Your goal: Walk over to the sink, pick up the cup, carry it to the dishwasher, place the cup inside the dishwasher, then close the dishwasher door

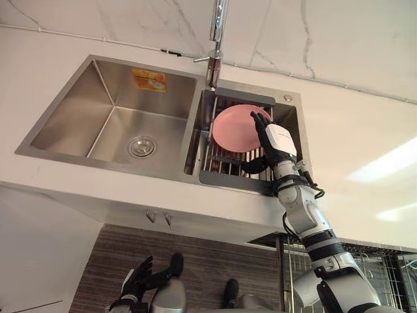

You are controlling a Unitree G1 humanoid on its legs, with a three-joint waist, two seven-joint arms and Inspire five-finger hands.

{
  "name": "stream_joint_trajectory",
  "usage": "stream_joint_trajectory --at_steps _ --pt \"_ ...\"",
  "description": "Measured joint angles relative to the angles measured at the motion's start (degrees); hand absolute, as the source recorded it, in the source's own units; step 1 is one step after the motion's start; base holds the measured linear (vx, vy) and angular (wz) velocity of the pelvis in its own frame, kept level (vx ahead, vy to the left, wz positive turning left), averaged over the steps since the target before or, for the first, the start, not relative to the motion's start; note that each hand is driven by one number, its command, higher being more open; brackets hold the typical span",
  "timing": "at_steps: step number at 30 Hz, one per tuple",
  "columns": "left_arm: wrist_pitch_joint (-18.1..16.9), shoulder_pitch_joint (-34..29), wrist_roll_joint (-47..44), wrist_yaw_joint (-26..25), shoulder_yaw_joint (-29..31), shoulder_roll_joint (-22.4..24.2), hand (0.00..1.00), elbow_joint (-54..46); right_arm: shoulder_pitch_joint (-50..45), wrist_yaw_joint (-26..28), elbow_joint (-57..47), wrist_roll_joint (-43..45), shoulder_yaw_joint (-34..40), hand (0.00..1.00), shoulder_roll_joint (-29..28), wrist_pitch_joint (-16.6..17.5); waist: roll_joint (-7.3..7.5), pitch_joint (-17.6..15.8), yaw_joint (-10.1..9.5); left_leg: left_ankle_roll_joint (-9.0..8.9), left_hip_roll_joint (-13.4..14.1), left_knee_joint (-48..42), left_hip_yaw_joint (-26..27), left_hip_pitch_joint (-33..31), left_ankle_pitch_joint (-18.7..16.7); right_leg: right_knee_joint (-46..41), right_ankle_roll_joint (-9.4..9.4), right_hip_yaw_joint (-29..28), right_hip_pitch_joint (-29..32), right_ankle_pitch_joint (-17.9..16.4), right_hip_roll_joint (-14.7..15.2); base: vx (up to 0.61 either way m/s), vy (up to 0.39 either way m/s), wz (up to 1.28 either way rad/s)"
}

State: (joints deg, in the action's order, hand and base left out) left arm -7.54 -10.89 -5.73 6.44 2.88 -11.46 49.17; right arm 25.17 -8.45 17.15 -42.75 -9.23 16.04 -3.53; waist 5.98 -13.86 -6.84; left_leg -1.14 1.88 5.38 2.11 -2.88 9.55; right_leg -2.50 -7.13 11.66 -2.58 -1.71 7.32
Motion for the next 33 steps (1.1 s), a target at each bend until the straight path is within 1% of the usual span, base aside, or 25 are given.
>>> stream_joint_trajectory --at_steps 2,4,7,8,11,12,13,17,23,25,27,30,33 --pt "0.2 0.0 0.0 0.0 0.0 -0.1 1.0 0.0 0.0 -0.1 0.0 -0.2 0.0 1.0 0.0 0.0 0.02 0.0 0.12 0.11 0.1 0.0 0.0 0.1 -0.1 -0.1 -0.88 -0.3 0.0 0.7 -0.1 0.02 0.008 0.0" --pt "0.3 0.0 0.0 0.0 0.0 -0.1 1.0 0.0 0.0 -0.4 0.3 -0.2 0.0 1.0 0.0 -0.1 0.02 0.0 0.17 0.16 0.2 0.0 0.1 0.2 -0.2 -0.1 -1.08 -0.5 0.0 1.3 -0.1 0.0 0.0 0.0" --pt "0.4 0.0 0.0 0.0 0.0 -0.1 1.0 0.0 0.0 -1.5 0.5 -0.2 0.0 1.0 -0.2 -0.1 0.02 0.0 0.04 0.03 0.2 0.0 0.1 0.1 -0.5 -0.1 -0.78 -0.6 0.0 1.6 -0.1 -0.05 0.008 0.0" --pt "0.4 0.0 0.0 0.0 0.0 0.0 1.0 0.0 0.1 -1.9 0.5 -0.2 0.0 1.0 -0.3 -0.1 0.01 0.0 0.03 0.4 0.2 0.0 0.0 0.1 -0.8 -0.1 -0.7 -0.6 0.0 1.6 -0.2 -0.05 0.0 0.01" --pt "0.4 0.0 0.0 0.0 0.0 0.0 1.0 -0.1 0.2 -2.1 0.5 -0.2 0.0 1.0 -0.3 -0.1 0.01 0.0 0.04 0.45 0.3 0.0 0.0 0.0 -0.8 0.0 -0.57 -0.5 0.0 1.5 -0.3 -0.06 -0.007 0.02" --pt "0.4 0.0 0.0 0.0 0.0 0.0 1.0 -0.1 0.2 -2.1 0.5 -0.2 0.1 1.0 -0.3 -0.1 0.01 0.0 0.03 0.45 0.2 0.0 0.1 0.0 -0.8 0.1 -0.37 -0.5 0.0 1.3 -0.2 -0.07 -0.008 0.0" --pt "0.4 0.0 0.0 0.1 0.0 -0.1 1.0 -0.2 0.2 -2.1 0.5 -0.2 0.1 1.0 -0.3 -0.1 0.14 -0.1 -0.02 0.45 -0.1 0.0 0.2 -0.1 -0.8 0.3 0.02 -0.6 0.0 0.2 0.1 -0.04 -0.011 0.01" --pt "0.4 0.0 0.0 0.1 0.1 -0.1 1.0 -0.4 0.2 -1.7 0.5 -0.1 0.5 1.0 -0.2 -0.1 0.19 -0.1 -0.03 0.49 0.0 0.0 0.2 -0.6 -0.8 0.5 -0.17 -0.6 0.5 -0.2 0.2 -0.04 -0.003 0.01" --pt "0.8 0.0 0.0 0.4 0.1 -0.1 1.0 -1.3 0.3 0.4 0.5 0.0 0.5 1.0 -0.2 -0.1 0.32 -0.2 -0.15 1.06 -0.7 0.0 0.8 -0.8 0.0 0.7 -0.79 -0.9 0.5 0.0 0.8 0.05 0.004 -0.01" --pt "0.9 0.0 0.0 0.5 0.0 -0.2 1.0 -1.3 1.0 0.5 0.5 0.0 0.9 1.0 -0.1 -0.1 0.49 -0.3 -0.09 0.91 -1.0 0.0 1.1 -0.8 0.1 0.6 -0.95 -1.1 0.5 0.4 1.1 0.08 0.004 -0.02" --pt "0.9 0.0 0.0 0.5 0.0 -0.3 1.0 -1.3 1.4 0.5 0.5 -0.1 1.9 1.0 0.0 -0.1 0.53 -0.3 -0.14 1.1 -1.1 0.0 1.1 -0.7 -0.1 0.5 -1.91 -1.4 0.5 1.2 1.2 0.07 0.009 0.03" --pt "1.0 0.0 0.0 0.5 0.0 -0.3 1.0 -1.3 1.4 0.5 0.5 -0.1 2.2 1.0 0.1 -0.1 0.53 -0.3 -0.18 1.12 -0.6 0.0 1.0 -0.4 -0.4 0.3 -2.05 -1.7 0.5 2.5 0.8 0.06 0.007 0.01" --pt "1.0 0.0 0.0 0.5 0.0 -0.3 1.0 -1.3 1.4 0.5 0.5 -0.1 2.2 1.0 0.1 -0.1 0.52 -0.3 -0.11 0.99 -0.3 0.0 0.8 -0.3 -0.6 -0.3 -1.79 -1.8 0.6 3.2 0.4 0.0 0.0 0.0"
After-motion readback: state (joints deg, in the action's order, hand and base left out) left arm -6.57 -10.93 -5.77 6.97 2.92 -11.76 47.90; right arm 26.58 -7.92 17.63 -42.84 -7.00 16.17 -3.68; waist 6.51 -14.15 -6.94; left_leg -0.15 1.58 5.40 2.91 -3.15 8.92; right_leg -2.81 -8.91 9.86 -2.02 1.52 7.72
